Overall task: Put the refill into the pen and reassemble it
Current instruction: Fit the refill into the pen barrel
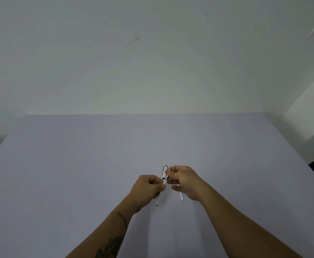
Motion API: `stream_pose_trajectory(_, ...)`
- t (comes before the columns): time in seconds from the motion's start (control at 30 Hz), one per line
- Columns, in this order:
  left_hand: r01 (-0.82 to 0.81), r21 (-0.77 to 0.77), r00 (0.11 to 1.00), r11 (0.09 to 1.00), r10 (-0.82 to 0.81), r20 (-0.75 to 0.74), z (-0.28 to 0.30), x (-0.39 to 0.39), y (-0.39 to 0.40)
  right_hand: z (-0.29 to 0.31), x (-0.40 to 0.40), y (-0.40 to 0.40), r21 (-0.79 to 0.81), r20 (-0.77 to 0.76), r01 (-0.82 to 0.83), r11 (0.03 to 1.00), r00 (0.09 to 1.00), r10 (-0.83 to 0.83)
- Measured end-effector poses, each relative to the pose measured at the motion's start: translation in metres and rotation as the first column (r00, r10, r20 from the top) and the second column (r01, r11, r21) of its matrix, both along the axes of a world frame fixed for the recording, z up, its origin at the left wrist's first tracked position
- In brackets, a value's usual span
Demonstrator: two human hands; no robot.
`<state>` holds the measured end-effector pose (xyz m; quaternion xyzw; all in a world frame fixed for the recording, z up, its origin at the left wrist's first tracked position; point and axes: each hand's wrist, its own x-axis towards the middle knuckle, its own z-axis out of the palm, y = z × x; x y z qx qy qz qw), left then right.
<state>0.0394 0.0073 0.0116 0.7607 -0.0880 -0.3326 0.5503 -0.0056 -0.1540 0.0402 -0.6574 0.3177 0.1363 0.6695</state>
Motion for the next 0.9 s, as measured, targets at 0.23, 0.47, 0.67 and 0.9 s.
stream_pose_trajectory(0.23, 0.002, -0.025, 0.999, 1.000, -0.003, -0.036, -0.0010, -0.0024, 0.0027, -0.0006, -0.0024, 0.0003, 0.029, -0.013, 0.000, 1.000, 1.000, 0.001)
stream_pose_trajectory(0.47, -0.008, -0.037, 0.999, 0.999, 0.006, -0.047, -0.0021, -0.0013, 0.0025, -0.0009, -0.0017, 0.0018, -0.005, -0.013, 0.009, 1.000, 1.000, -0.009)
stream_pose_trajectory(0.67, 0.007, -0.045, 0.996, 0.999, -0.011, -0.089, -0.0019, -0.0010, 0.0036, 0.0015, -0.0036, 0.0022, 0.071, -0.031, 0.027, 0.997, 0.999, -0.025)
stream_pose_trajectory(0.9, -0.011, -0.051, 0.994, 0.999, 0.005, -0.107, -0.0033, -0.0035, 0.0045, -0.0036, -0.0065, 0.0040, 0.000, -0.041, -0.005, 1.000, 0.999, 0.005)
